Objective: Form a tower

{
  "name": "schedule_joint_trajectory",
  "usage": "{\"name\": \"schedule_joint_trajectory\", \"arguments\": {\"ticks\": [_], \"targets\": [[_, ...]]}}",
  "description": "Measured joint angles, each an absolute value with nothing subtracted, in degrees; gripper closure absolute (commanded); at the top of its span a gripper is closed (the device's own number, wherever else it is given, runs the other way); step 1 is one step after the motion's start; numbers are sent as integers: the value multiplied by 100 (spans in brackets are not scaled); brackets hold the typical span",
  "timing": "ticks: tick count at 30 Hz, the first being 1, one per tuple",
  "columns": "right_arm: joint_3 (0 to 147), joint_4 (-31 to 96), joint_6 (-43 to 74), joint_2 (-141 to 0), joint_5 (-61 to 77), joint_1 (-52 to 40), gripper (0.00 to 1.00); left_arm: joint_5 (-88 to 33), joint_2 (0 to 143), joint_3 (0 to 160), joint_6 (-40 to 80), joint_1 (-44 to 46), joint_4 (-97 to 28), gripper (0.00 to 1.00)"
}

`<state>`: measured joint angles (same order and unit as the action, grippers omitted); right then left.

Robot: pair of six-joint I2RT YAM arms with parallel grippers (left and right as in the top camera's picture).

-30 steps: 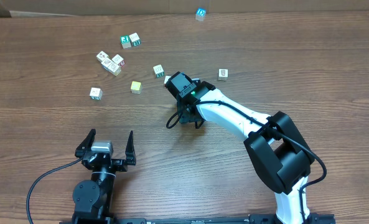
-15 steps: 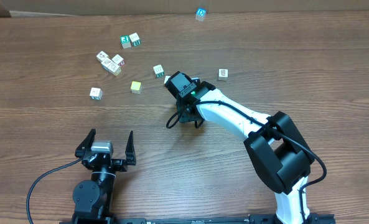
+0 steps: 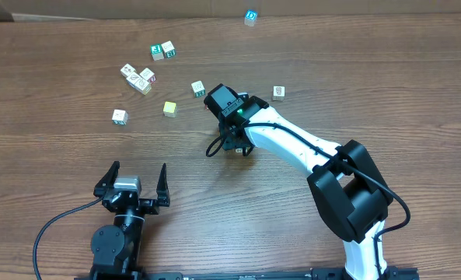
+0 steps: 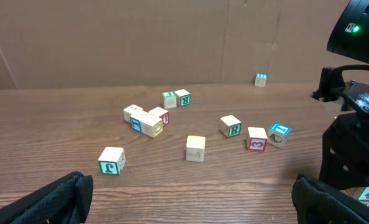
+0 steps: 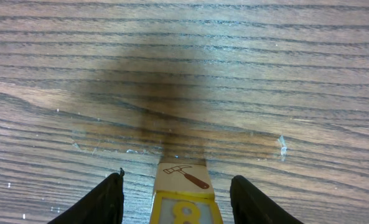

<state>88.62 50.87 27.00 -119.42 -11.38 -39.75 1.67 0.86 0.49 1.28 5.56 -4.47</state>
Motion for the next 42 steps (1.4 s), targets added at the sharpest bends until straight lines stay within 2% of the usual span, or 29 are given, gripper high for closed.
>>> {"name": "schedule_joint_trajectory", "arguments": {"ticks": [4,22,28,42], "targets": [[8862,5210,2694,-11942,-1135,-3975,57,167,86,49,128,556,-447,0],[9085,5522,2696,-11922,-1122,-3975,56,167,86,49,128,556,-447,0],[9085,5553,2696,-11920,-1068,-3975,67,167,86,49,128,556,-447,0],[9085,5492,2696,-11920,-1048,-3975,69,167,86,49,128,556,-447,1]]}}
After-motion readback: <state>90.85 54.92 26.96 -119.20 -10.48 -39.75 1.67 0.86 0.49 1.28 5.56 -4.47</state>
